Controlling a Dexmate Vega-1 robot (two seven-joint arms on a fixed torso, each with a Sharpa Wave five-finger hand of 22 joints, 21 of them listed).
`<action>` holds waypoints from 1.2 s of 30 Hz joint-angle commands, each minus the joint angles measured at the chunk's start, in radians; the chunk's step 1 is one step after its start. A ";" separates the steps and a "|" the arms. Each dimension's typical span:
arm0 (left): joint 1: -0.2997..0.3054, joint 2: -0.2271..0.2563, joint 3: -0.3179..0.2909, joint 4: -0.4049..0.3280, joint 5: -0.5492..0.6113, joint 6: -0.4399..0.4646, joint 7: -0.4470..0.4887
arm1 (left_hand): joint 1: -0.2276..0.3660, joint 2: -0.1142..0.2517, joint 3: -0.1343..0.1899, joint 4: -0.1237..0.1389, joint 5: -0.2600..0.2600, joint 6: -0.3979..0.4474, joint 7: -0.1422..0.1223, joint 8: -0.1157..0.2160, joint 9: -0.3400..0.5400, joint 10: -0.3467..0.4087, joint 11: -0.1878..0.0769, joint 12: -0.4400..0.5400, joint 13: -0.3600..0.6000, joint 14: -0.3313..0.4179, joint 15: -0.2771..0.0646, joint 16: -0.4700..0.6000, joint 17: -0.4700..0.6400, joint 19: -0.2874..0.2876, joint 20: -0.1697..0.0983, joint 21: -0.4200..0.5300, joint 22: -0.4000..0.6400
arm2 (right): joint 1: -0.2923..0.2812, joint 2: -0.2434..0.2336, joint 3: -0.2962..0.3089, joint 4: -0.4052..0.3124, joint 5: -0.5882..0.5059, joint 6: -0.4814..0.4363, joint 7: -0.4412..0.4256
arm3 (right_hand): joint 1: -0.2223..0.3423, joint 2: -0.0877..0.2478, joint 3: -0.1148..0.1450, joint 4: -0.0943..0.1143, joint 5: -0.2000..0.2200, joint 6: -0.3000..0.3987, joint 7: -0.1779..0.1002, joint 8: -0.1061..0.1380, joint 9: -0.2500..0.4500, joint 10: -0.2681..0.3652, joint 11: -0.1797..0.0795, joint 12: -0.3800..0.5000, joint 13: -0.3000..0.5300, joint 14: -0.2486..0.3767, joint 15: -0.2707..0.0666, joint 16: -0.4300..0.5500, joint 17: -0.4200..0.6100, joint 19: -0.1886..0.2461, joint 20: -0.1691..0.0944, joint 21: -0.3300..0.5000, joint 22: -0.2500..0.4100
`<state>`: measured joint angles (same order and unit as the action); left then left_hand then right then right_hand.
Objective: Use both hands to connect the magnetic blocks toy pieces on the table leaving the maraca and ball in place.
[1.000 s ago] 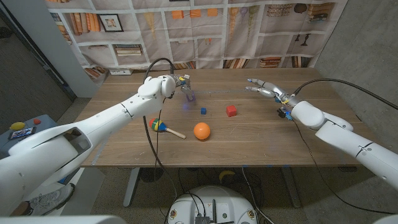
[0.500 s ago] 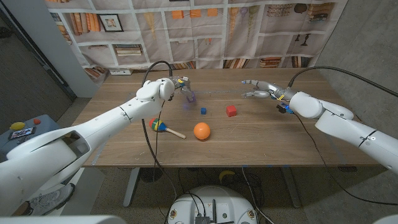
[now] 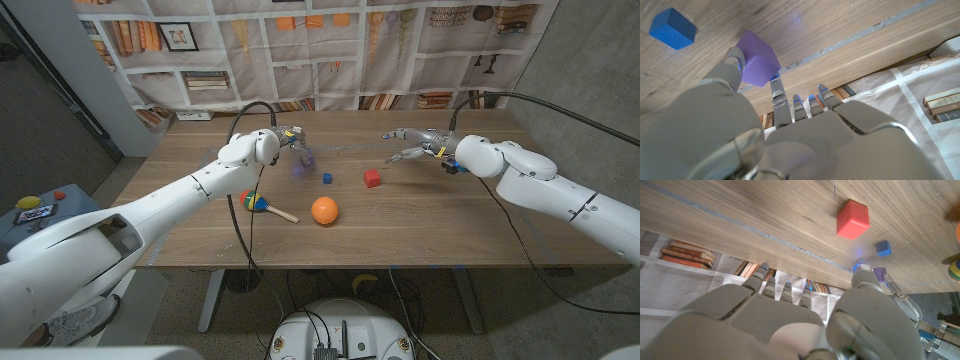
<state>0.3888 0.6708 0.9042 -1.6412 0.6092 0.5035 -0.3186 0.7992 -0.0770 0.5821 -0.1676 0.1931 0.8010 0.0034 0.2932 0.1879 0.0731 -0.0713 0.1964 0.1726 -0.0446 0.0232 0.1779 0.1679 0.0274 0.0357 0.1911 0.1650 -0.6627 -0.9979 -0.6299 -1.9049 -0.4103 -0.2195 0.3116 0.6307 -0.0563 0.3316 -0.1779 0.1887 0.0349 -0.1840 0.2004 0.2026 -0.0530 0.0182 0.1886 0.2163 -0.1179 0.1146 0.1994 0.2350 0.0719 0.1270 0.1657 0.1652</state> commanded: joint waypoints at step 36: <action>0.025 0.004 -0.005 0.004 -0.012 -0.014 0.041 | 0.004 0.020 -0.022 -0.001 0.011 0.074 -0.053 -0.009 0.004 0.032 -0.014 0.007 0.003 0.010 -0.008 0.004 0.002 0.003 -0.002 -0.004 0.004 | 0.172 0.140 -0.158 0.070 -0.314 0.044 0.348 | 0.020 -0.003 0.017 0.013 0.028 -0.019 0.029 0.026 0.018 -0.107 0.029 0.005 0.014 -0.108 0.081 0.001 0.014 -0.131 0.047 0.019 0.005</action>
<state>0.4113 0.6741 0.8986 -1.6384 0.5982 0.4877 -0.2756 0.7990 -0.0691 0.5642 -0.1663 0.2005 0.8064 0.0088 0.2790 0.1883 0.0964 -0.0839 0.1964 0.1748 -0.0372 0.0159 0.1780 0.1678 0.0274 0.0358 0.1911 0.1650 -0.5096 -0.8849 -0.7636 -1.8633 -0.6858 -0.1863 0.6188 0.6373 -0.0629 0.3417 -0.1629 0.2088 0.0212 -0.1544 0.2186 0.2165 -0.1470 0.0482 0.1888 0.2258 -0.1767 0.1880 0.1962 0.2441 -0.0679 0.1687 0.1779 0.1651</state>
